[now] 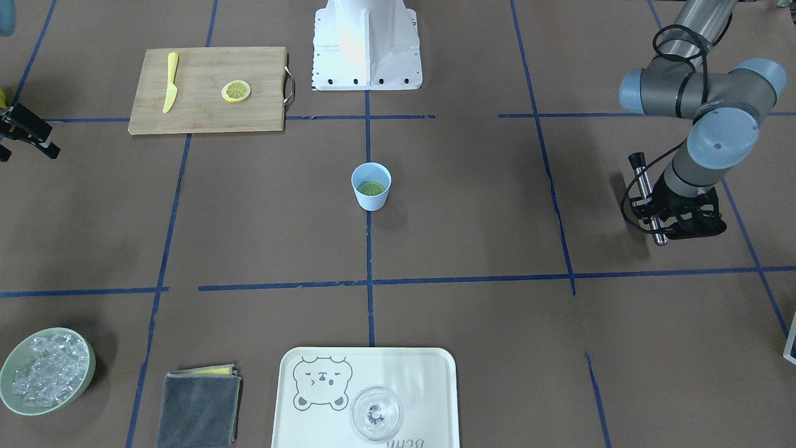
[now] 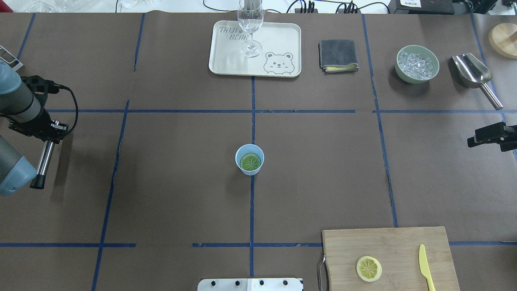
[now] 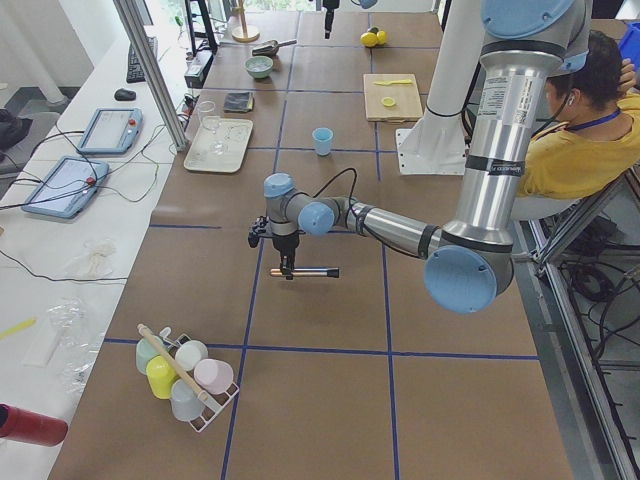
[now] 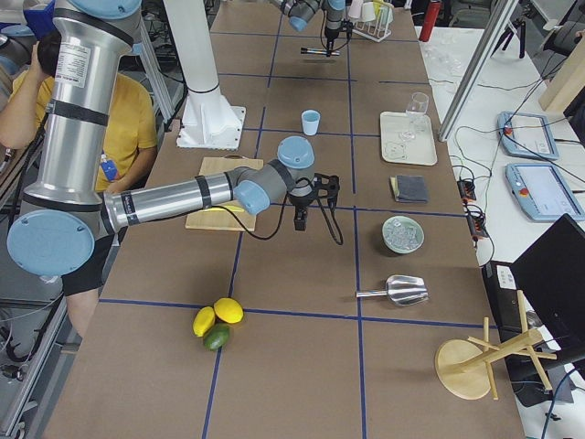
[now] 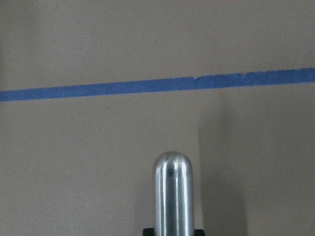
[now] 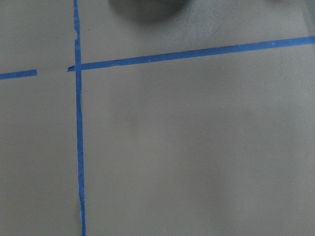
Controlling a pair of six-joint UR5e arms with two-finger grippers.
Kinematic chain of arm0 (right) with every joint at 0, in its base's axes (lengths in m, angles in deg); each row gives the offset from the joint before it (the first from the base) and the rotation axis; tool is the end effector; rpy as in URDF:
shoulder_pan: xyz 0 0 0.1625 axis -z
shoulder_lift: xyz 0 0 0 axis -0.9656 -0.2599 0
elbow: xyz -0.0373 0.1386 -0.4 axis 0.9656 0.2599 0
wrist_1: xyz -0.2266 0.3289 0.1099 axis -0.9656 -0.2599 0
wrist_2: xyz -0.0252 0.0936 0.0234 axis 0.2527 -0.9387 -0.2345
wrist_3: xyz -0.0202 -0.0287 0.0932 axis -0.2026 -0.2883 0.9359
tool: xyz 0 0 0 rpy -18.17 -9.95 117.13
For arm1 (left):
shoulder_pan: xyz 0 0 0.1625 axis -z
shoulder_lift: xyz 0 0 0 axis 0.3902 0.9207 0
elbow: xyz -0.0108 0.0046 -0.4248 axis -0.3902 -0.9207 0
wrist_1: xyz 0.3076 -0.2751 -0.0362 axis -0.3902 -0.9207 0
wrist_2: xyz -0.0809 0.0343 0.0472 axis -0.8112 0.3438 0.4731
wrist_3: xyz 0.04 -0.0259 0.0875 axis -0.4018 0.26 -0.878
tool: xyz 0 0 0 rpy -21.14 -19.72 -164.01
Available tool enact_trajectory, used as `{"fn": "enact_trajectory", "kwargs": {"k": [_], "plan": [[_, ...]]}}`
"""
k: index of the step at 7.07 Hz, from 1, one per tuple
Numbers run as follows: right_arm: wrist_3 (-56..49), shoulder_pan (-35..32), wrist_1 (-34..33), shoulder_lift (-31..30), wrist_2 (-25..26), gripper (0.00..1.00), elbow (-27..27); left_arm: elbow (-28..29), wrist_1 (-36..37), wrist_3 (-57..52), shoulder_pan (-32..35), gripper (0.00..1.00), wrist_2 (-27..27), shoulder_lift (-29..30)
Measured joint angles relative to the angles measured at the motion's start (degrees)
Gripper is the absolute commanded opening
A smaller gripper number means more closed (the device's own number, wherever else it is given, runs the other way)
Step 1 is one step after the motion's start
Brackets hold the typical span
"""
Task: Squeeze lemon into cup
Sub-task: 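Lower the muddler onto the table with the left gripper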
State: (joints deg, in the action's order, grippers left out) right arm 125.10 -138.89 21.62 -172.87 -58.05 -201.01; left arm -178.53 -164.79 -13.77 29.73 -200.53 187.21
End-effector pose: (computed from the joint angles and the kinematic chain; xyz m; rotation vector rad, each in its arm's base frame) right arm -0.1227 -0.4020 0.4971 0.0554 -0.9308 0.1127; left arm 0.2754 -0.5111 0.5606 -0.0204 0.5424 0.0298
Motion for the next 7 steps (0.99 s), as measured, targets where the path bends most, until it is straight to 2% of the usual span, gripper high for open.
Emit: {"fn": "enact_trajectory", "kwargs": {"k": [7], "plan": [[-0.1, 0.1, 0.0, -0.1, -0.1, 1.0, 0.2, 0.8, -0.2, -0.1, -0.2, 0.0, 0.0, 0.1]]}}
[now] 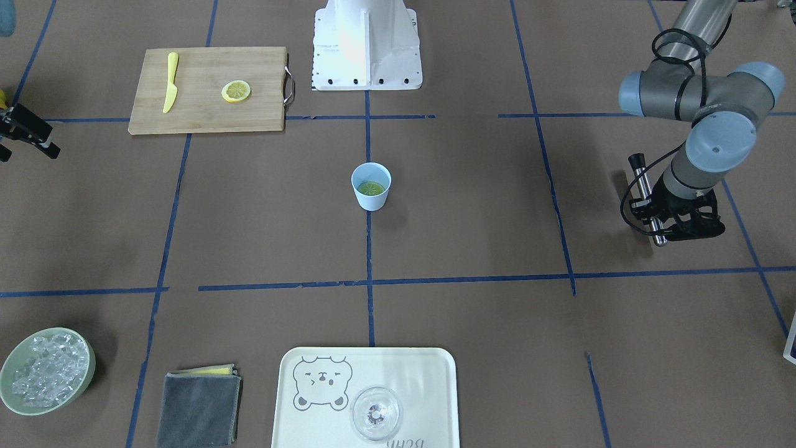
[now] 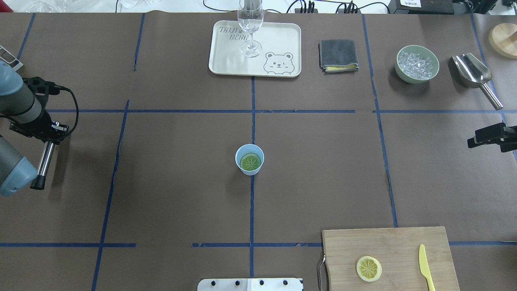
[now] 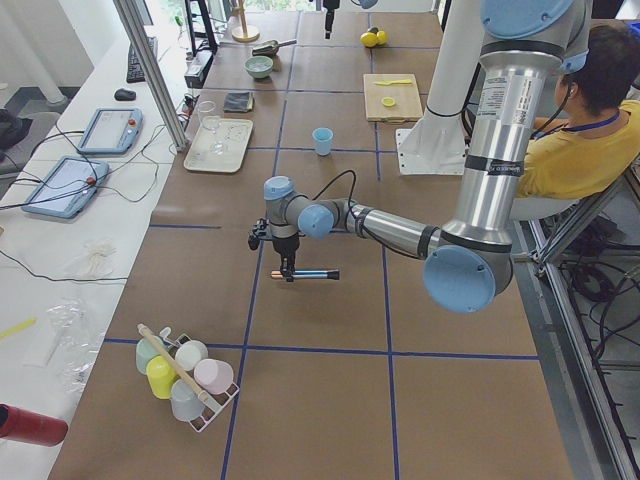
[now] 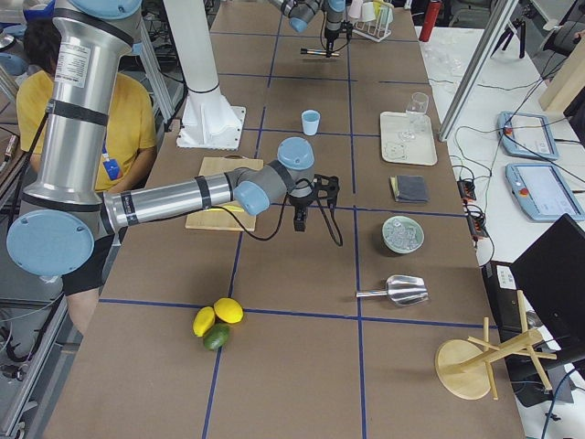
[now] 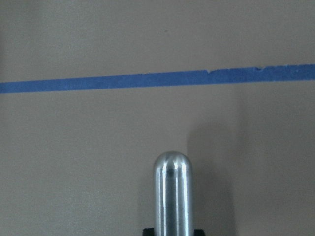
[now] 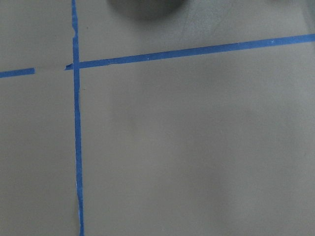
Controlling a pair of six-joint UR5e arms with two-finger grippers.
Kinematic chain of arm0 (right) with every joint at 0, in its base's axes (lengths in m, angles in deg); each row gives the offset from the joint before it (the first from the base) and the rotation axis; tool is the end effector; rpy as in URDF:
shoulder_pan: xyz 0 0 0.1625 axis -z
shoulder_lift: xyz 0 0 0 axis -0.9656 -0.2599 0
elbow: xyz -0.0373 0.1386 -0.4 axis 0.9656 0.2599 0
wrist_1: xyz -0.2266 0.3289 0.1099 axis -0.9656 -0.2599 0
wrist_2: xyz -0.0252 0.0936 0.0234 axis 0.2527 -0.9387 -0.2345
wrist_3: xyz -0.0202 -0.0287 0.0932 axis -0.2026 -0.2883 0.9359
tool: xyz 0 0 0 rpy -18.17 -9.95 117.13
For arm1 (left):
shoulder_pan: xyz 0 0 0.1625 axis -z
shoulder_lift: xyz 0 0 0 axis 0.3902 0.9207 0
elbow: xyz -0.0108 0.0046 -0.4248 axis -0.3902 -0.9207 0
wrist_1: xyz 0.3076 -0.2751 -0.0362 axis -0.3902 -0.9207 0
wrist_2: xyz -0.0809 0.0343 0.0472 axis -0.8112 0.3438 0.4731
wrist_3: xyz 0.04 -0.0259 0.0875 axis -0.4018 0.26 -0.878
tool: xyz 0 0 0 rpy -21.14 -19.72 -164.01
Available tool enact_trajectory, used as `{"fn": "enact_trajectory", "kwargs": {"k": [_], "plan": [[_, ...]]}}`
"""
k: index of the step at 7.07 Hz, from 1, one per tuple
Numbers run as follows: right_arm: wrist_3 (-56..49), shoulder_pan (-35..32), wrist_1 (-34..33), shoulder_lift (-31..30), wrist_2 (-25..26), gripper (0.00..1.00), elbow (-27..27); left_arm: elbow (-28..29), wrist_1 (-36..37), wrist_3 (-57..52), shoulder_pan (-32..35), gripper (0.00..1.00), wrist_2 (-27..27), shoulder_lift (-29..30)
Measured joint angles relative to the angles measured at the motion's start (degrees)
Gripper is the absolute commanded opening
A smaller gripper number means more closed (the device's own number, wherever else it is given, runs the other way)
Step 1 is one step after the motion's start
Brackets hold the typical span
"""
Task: Squeeze lemon into cup
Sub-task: 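Lower the muddler onto the table with the left gripper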
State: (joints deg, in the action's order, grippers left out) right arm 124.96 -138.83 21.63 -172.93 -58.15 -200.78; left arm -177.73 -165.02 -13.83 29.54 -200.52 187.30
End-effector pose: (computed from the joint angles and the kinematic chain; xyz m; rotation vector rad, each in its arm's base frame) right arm -0.1232 -0.4017 0.4994 0.0509 -0.9295 0.1108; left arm 0.2777 -0.5111 0.5663 -0.0274 0.5373 0.0321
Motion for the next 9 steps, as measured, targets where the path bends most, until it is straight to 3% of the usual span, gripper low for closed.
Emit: {"fn": "enact_trajectory", "kwargs": {"k": [2, 3, 4, 8, 9], "plan": [[0.0, 0.0, 0.0, 0.0, 0.0, 1.0, -0.1, 0.4, 0.0, -0.2, 0.0, 0.0, 0.1, 0.0], [0.0, 0.0, 0.0, -0.1, 0.0, 1.0, -0.2, 0.5, -0.1, -0.3, -0.1, 0.26, 0.1, 0.0], [0.0, 0.0, 0.0, -0.1, -0.1, 1.0, -0.2, 0.5, -0.1, -0.3, -0.1, 0.36, 0.2, 0.1], [0.1, -0.1, 0.1, 0.0, -1.4, 1.0, -0.4, 0.6, -0.1, -0.3, -0.1, 0.5, 0.2, 0.0], [0.1, -0.1, 0.1, 0.0, -1.6, 1.0, -0.4, 0.6, -0.1, -0.3, -0.1, 0.81, 0.2, 0.1]]}}
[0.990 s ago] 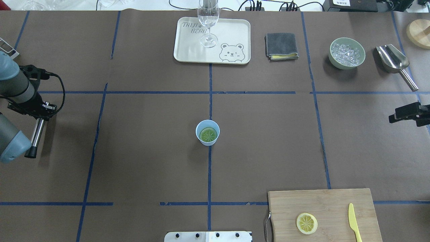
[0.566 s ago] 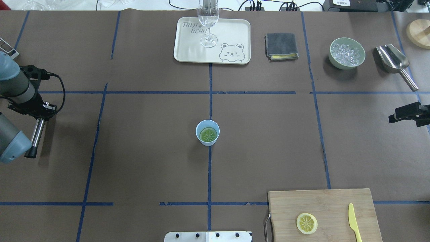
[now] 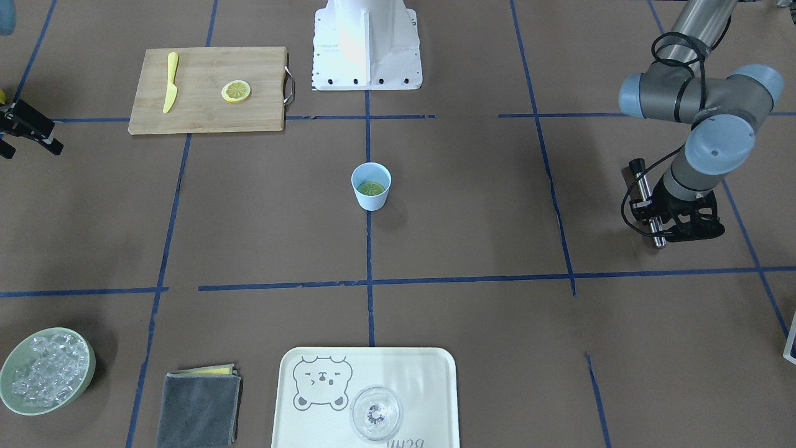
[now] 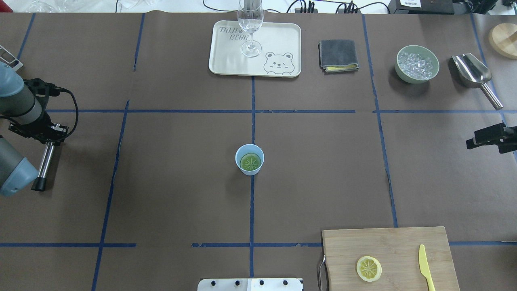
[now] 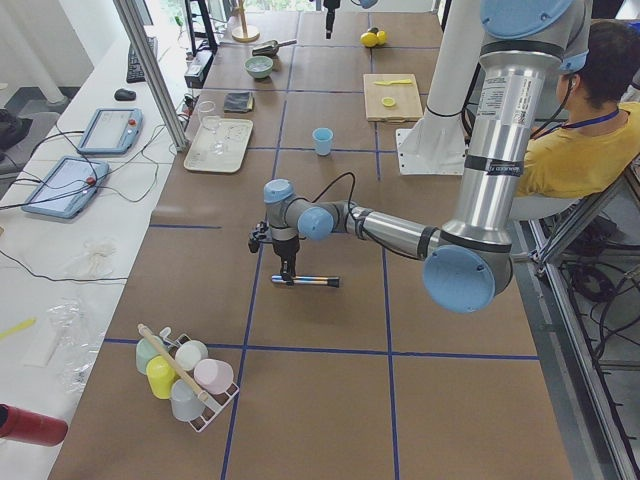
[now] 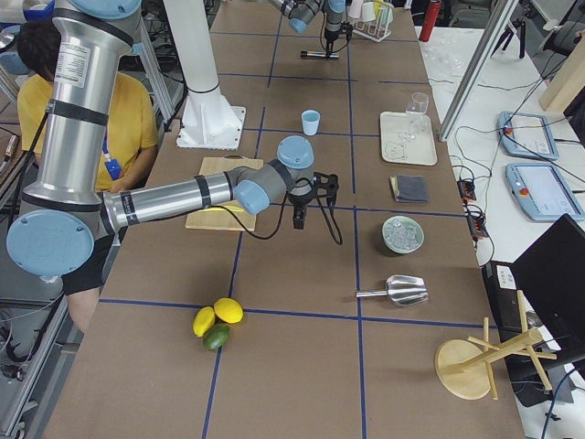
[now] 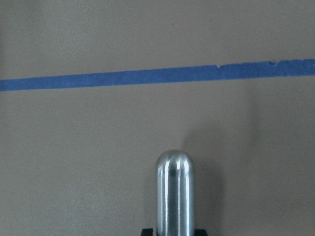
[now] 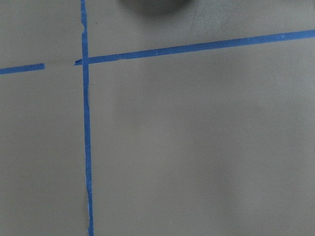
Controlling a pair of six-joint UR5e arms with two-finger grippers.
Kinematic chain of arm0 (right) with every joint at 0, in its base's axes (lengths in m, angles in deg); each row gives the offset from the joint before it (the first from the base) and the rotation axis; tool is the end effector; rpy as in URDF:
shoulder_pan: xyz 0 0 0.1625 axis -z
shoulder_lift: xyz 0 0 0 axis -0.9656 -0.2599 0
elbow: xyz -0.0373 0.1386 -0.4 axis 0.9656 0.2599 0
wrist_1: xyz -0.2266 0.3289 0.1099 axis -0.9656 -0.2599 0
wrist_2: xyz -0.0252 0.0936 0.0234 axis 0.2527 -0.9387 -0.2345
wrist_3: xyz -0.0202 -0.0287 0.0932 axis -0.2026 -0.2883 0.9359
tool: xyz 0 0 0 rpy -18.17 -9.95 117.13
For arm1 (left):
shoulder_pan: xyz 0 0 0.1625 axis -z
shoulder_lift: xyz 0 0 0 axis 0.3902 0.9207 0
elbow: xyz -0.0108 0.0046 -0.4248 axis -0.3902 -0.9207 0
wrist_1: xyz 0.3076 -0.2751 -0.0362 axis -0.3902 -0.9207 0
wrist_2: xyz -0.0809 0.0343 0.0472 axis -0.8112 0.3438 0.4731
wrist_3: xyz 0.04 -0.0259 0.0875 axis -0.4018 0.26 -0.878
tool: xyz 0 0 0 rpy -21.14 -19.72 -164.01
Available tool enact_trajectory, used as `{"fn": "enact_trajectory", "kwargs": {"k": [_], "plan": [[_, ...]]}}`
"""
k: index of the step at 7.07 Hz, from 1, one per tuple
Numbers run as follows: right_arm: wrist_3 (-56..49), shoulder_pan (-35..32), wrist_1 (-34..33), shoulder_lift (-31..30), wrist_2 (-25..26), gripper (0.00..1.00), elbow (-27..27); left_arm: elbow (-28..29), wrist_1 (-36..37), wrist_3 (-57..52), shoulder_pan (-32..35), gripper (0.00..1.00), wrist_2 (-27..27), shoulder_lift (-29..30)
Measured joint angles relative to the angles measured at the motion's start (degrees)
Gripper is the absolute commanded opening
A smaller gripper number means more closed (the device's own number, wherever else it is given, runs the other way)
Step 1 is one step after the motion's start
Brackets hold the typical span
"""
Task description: Squeeze lemon into cup
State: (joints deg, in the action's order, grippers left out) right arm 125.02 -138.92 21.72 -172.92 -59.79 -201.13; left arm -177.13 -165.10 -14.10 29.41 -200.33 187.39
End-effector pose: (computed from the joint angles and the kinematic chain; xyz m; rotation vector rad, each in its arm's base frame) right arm -0.1237 -0.3995 0.4945 0.0392 -0.9538 0.0998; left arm 0.2792 -0.5113 0.5707 -0.0306 0.5303 0.0368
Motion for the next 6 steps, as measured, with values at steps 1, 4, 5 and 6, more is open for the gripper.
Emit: {"fn": "enact_trajectory", "kwargs": {"k": [1, 4, 5, 6], "plan": [[0.0, 0.0, 0.0, 0.0, -0.3, 1.0, 0.0, -0.9, 0.2, 0.0, 0.0, 1.0, 0.0, 0.0], [-0.5, -1.9, -0.2, -0.2, -0.5, 1.0, 0.5, -8.5, 0.7, -4.5, 6.4, 1.0, -2.3, -0.2], [-2.0, -4.2, -0.6, -0.5, -0.8, 1.0, 1.2, -9.6, 0.9, -11.9, 12.3, 1.0, -6.0, -0.6], [-5.9, -7.0, -1.0, -0.5, -1.4, 1.0, 3.3, -9.8, 1.4, -19.5, 18.3, 1.0, -9.2, -1.4]]}}
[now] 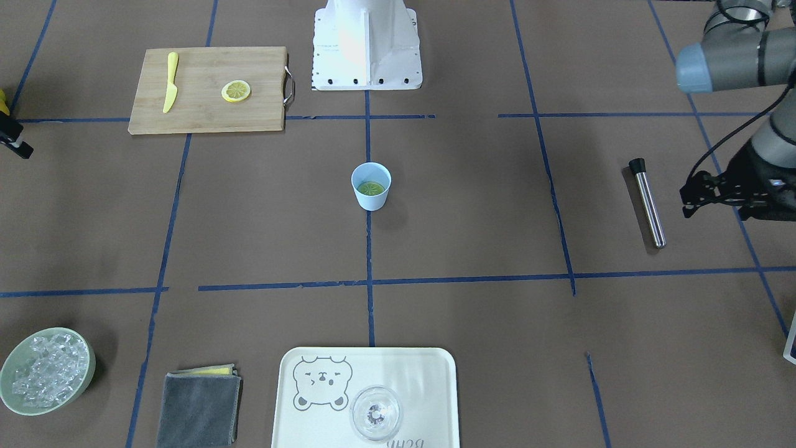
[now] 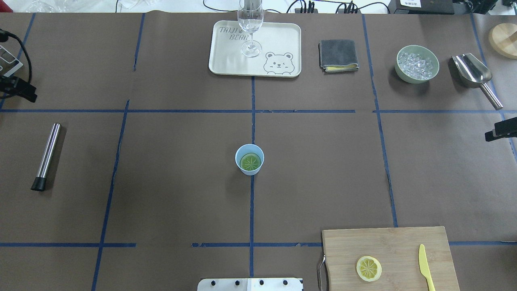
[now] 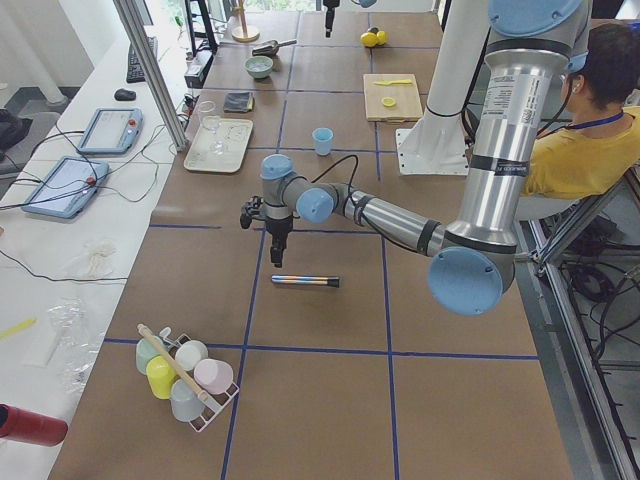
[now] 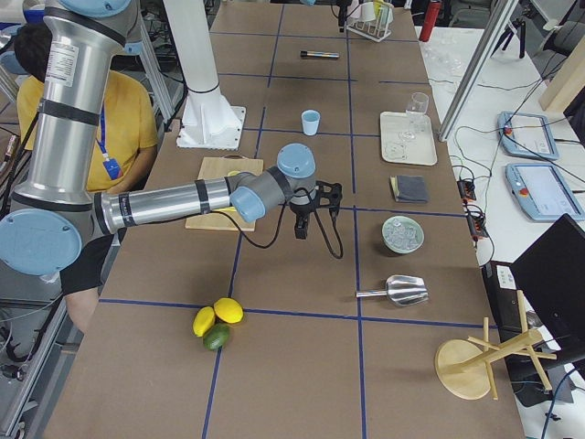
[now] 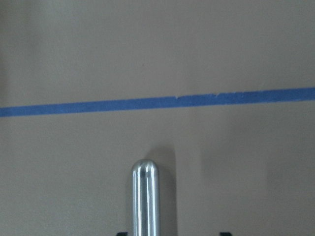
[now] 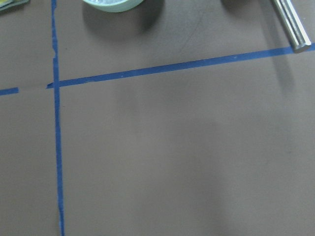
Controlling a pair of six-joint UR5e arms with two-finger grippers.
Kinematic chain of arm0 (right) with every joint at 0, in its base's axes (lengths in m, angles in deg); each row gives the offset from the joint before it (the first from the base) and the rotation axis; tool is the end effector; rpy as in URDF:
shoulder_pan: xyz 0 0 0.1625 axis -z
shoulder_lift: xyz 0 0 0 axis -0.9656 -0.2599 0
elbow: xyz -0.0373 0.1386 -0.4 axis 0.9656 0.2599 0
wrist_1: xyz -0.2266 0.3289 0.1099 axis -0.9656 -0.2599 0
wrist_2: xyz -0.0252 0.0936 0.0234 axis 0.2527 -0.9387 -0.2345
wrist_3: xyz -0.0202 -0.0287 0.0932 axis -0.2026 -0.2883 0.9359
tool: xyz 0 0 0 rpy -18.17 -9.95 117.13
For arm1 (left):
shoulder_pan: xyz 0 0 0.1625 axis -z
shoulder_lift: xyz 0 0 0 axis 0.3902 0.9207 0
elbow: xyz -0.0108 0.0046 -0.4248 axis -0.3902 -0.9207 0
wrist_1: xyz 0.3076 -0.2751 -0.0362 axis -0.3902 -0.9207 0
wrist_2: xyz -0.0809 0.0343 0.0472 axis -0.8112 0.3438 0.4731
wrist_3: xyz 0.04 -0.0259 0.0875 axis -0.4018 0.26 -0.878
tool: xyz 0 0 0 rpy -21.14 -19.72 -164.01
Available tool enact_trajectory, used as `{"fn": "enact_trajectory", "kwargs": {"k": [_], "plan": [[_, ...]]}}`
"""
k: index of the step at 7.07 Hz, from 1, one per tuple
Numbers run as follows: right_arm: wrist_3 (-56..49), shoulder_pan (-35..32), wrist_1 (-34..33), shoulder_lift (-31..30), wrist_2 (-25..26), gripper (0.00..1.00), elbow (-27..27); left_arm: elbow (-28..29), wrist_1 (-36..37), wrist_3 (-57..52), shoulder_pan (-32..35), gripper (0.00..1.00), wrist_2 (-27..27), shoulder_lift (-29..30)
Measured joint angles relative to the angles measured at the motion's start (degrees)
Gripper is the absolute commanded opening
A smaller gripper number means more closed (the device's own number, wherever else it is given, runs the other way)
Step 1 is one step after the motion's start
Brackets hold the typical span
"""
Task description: Squeeze lemon into cup
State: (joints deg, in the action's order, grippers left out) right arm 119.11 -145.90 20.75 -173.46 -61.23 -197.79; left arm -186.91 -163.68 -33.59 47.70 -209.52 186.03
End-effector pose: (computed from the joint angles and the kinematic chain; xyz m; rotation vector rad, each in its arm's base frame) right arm -0.0758 -0.4105 0.5286 0.0596 -0.9298 0.1442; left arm 0.1106 -0.5483 0.4937 0.1983 0.6955 0.1189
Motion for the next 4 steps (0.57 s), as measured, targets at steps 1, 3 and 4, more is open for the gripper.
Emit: {"fn": "enact_trajectory", "kwargs": {"k": [1, 3, 4], "plan": [[-5.9, -2.8, -0.2, 0.1, -0.9, 1.0, 3.6, 0.6, 1.3, -6.7, 5.9, 1.0, -2.9, -1.1], [-17.9, -7.3, -0.3, 0.3, -2.3, 1.0, 11.1, 4.6, 3.4, -16.4, 13.6, 1.0, -12.0, -2.0], [-21.8, -9.2, -1.1, 0.5, -4.0, 1.0, 13.2, 5.7, 4.1, -19.6, 15.6, 1.0, -14.3, -2.0]]}}
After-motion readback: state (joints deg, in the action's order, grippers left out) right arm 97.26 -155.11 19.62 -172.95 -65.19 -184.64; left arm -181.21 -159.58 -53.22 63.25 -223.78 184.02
